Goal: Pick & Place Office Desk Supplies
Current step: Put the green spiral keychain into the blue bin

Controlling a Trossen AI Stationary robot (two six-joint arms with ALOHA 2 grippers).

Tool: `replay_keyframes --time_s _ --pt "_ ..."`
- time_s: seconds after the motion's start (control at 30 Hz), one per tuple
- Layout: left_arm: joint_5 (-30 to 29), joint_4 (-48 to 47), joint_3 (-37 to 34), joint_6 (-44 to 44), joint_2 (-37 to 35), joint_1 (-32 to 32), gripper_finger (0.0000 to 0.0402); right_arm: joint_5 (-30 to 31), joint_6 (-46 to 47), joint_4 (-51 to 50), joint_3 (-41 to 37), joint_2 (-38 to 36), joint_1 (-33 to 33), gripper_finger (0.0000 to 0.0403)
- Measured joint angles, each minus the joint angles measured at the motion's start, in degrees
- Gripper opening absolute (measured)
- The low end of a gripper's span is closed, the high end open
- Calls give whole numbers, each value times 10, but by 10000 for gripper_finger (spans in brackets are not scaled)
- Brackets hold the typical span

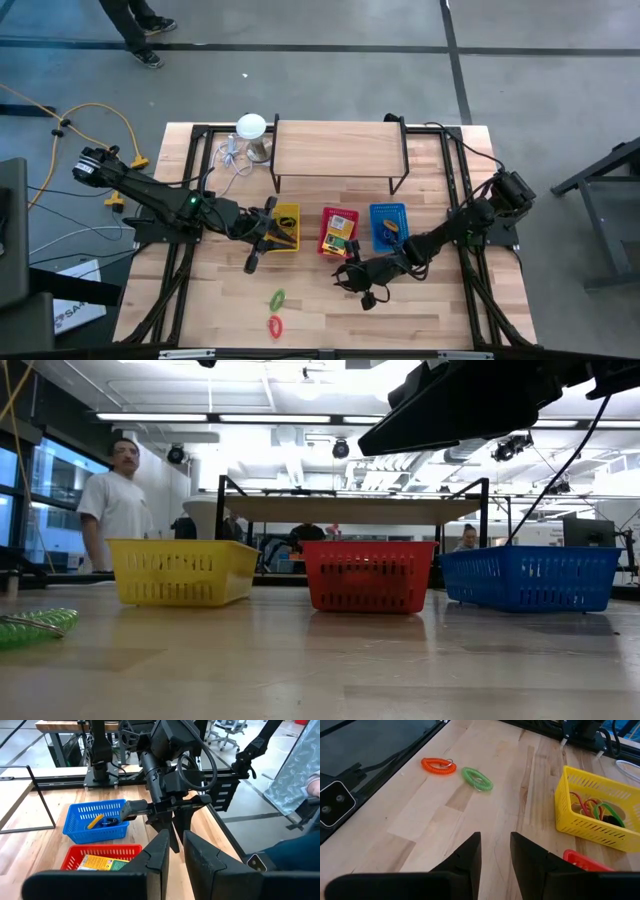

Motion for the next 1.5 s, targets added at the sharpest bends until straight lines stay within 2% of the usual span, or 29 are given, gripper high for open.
replay_keyframes --time_s 1.13,1.5 --pt "-4 -4 0 -20 3 -10 55 0 -1 13 0 0 0 91" --pt "-5 -7 0 -25 3 -57 123 0 -1 13 0 0 0 91"
